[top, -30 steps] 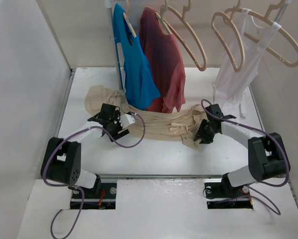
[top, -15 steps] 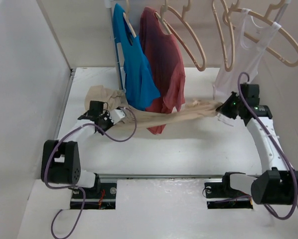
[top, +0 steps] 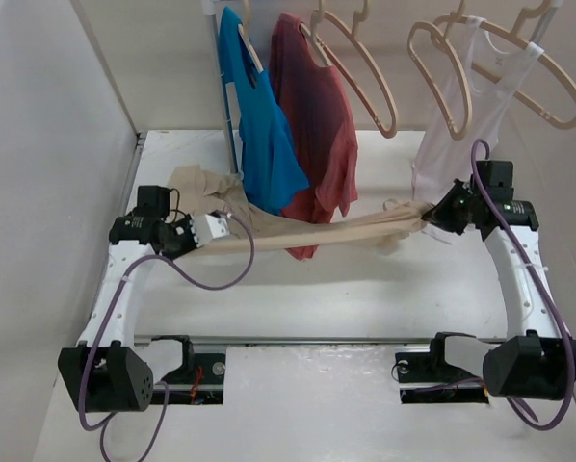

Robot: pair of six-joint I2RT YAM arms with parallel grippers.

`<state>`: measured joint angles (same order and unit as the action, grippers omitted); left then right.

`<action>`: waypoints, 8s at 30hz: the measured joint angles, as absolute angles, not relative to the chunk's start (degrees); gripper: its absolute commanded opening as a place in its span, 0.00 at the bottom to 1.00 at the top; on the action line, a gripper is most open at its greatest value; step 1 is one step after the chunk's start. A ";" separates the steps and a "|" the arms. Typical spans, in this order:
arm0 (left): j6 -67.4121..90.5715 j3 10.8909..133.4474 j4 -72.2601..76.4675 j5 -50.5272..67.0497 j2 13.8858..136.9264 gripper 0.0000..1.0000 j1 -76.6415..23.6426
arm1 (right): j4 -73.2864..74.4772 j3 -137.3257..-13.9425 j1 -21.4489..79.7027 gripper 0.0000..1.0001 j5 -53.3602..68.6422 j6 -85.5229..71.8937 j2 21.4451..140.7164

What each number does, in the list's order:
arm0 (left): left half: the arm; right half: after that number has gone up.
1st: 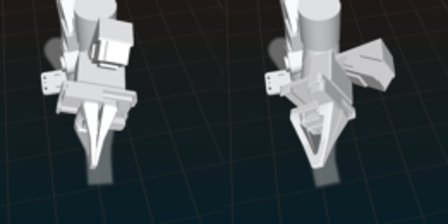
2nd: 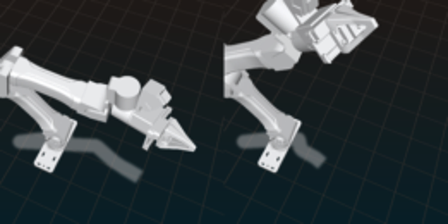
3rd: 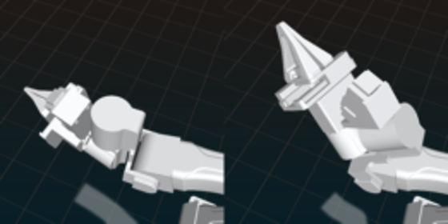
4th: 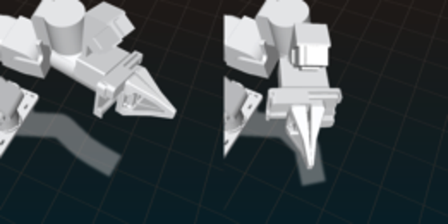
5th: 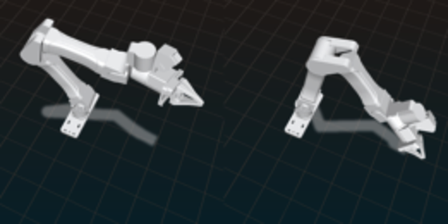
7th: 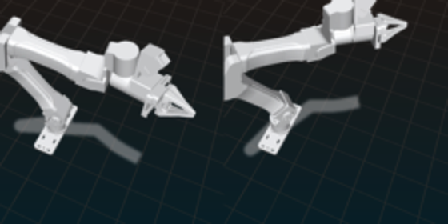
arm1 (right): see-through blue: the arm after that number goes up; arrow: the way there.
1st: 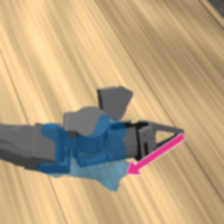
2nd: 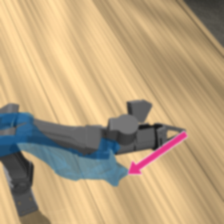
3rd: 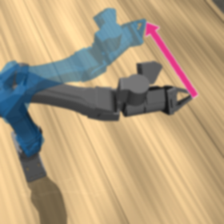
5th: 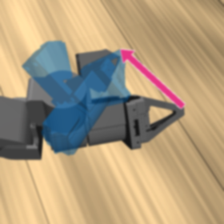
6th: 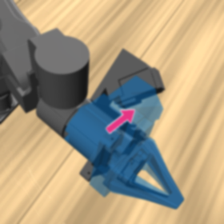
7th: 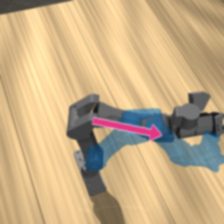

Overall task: Place the trousers on the hanger
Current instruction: Flatten out the trousers at the center of the board.

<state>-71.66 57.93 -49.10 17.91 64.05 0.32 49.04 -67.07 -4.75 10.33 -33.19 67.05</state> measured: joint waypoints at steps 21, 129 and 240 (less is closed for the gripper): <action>-51.37 48.40 -24.97 18.76 79.68 0.72 -9.61 | 49.34 -66.50 -13.87 0.00 7.79 -31.88 67.75; -60.71 65.82 -35.81 0.93 75.09 0.00 23.00 | 41.54 -61.67 -22.85 0.00 10.94 -34.11 62.63; -43.99 62.11 -11.79 19.07 90.61 0.84 1.83 | 35.77 -78.96 -6.68 0.93 -4.71 -28.29 107.57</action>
